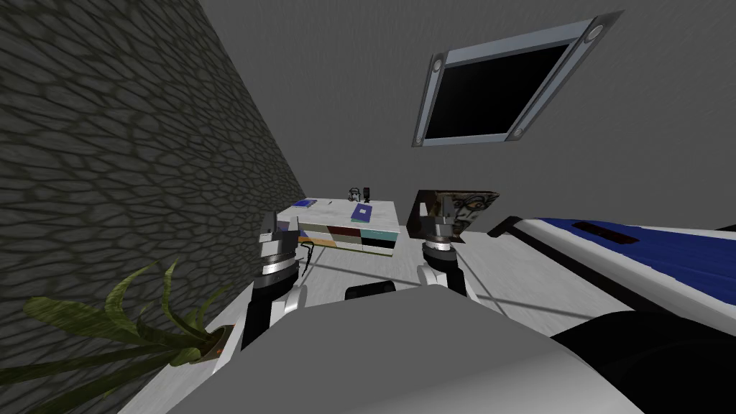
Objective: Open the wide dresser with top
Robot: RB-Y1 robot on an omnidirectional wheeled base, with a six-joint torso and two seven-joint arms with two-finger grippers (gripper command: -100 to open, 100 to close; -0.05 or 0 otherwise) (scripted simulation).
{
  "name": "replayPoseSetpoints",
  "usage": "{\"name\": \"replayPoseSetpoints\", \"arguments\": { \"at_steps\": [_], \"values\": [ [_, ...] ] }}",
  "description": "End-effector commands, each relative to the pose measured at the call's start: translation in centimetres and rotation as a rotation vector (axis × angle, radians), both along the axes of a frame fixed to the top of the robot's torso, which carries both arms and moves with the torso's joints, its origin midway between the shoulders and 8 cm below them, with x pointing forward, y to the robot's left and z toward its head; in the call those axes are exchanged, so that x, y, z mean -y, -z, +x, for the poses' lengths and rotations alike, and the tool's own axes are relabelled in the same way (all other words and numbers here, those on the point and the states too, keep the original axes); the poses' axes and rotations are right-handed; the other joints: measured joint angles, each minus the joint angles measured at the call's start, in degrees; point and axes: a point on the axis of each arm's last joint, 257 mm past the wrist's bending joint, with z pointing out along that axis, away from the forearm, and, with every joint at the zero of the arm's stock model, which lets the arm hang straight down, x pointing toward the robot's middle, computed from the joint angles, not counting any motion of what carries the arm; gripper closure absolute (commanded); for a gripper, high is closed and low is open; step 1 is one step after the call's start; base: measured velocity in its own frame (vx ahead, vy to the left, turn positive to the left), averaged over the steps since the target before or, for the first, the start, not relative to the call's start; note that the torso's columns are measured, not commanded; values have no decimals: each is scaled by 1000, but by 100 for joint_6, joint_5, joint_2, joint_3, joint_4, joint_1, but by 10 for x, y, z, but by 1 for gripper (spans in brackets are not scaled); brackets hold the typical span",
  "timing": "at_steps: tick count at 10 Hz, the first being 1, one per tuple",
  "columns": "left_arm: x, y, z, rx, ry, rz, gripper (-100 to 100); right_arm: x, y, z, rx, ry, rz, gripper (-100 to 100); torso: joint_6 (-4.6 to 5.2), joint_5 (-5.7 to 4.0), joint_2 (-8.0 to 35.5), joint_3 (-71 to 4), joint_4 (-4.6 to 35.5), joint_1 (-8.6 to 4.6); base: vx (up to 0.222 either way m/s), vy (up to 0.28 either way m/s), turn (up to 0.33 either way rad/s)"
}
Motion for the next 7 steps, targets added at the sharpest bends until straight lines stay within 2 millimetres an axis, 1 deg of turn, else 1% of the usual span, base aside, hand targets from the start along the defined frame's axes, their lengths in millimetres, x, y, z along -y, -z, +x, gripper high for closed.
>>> {"name": "replayPoseSetpoints", "arguments": {
  "at_steps": [1,3,7],
  "values": [
    [0,0,0,0,0,0,0,0,0,0,0,0,0,0,0,0,232,-467,235,0,0,0,0],
    [0,0,0,0,0,0,0,0,0,0,0,0,0,0,0,0,1003,-2014,1006,0,0,0,0],
    [0,0,0,0,0,0,0,0,0,0,0,0,0,0,0,0,2693,-5381,2691,0,0,0,0]
  ]
}}
